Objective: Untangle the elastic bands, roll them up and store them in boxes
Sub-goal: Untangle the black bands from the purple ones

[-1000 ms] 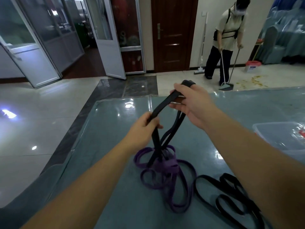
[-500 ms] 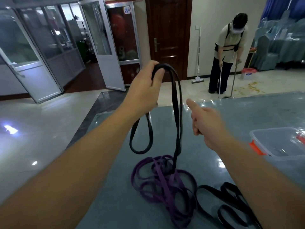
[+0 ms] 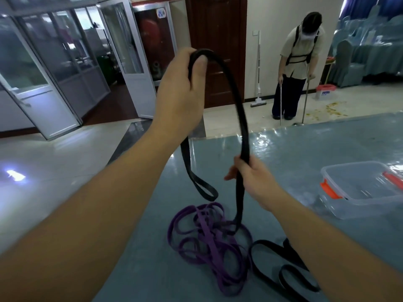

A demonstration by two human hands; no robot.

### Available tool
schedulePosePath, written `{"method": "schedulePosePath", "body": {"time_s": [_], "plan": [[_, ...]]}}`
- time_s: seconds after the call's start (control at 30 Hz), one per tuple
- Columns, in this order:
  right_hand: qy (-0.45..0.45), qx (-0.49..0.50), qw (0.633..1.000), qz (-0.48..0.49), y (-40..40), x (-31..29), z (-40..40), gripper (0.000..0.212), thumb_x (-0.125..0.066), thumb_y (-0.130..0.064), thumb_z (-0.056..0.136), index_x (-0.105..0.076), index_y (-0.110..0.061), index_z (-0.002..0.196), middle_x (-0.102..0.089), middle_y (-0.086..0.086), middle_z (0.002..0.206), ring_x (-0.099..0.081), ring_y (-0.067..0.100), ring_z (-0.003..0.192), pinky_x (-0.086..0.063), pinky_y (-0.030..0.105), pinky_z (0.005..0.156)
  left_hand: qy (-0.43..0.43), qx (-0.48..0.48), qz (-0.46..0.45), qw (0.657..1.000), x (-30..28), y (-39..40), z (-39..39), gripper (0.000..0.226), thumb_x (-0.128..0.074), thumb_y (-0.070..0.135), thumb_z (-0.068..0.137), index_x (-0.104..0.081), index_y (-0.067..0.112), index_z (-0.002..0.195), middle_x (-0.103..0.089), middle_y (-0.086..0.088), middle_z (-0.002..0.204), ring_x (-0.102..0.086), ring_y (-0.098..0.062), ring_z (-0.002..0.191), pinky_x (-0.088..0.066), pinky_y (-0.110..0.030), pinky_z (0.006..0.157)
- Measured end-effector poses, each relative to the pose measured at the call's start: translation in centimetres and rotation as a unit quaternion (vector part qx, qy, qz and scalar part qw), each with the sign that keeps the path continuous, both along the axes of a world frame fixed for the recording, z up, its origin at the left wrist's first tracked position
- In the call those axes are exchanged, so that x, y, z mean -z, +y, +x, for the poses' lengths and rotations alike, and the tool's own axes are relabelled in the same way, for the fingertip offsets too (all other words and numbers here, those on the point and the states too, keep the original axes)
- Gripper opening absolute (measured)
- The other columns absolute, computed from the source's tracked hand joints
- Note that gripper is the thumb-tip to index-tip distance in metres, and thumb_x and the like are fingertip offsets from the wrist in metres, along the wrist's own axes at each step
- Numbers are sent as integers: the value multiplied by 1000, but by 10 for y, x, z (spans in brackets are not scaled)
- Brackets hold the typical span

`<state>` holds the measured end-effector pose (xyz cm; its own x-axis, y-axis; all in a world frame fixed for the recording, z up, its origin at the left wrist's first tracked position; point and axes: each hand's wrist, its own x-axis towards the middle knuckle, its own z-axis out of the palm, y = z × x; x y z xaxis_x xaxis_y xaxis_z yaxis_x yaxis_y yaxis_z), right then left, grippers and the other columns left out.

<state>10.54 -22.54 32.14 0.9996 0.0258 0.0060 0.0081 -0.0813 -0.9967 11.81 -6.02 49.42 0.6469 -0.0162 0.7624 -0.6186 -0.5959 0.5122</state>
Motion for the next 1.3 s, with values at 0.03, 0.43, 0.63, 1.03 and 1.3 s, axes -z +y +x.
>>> {"method": "schedulePosePath", "body": {"time_s": [0.03,0.43,0.63,1.03,1.3], "plan": [[-7,26,999,38,-6,-4,2,17,-50,-31,109,-60,-20,100,-68,-2,72,-72,19,78,-55,42,91,10,-7,-7,1000,2,0,0,13,-42,33,112,-54,30,111,-55,18,84,-53,5,74,-41,-11,66],[28,-24,999,-29,-59,-29,-13,41,-79,-18,85,-59,-19,120,-53,6,86,-53,18,73,-46,37,72,393,57,45,917,109,-37,-14,25,-51,41,107,-70,24,107,-76,5,99,-71,-12,93,-58,-37,89],[41,-72,982,-172,-73,-15,-46,45,-86,-18,82,-62,-41,113,-70,-16,101,-65,1,100,-49,21,82,463,180,107,861,118,-72,-22,21,-63,40,102,-75,23,104,-78,-2,95,-74,-20,90,-63,-40,86],[98,36,936,-338,-118,34,-82,6,-57,-35,96,-60,-30,96,-71,0,80,-71,21,80,-60,45,79,494,294,50,817,176,-107,-30,29,-59,42,103,-74,18,110,-77,3,100,-74,-11,90,-62,-35,90],[163,5,848,-505,-177,142,-75,32,-58,-23,99,-51,-12,129,-67,14,115,-63,38,107,-53,47,89,627,197,197,728,294,-100,-24,36,-59,42,100,-76,12,95,-79,-9,102,-70,-22,84,-59,-35,81]]}}
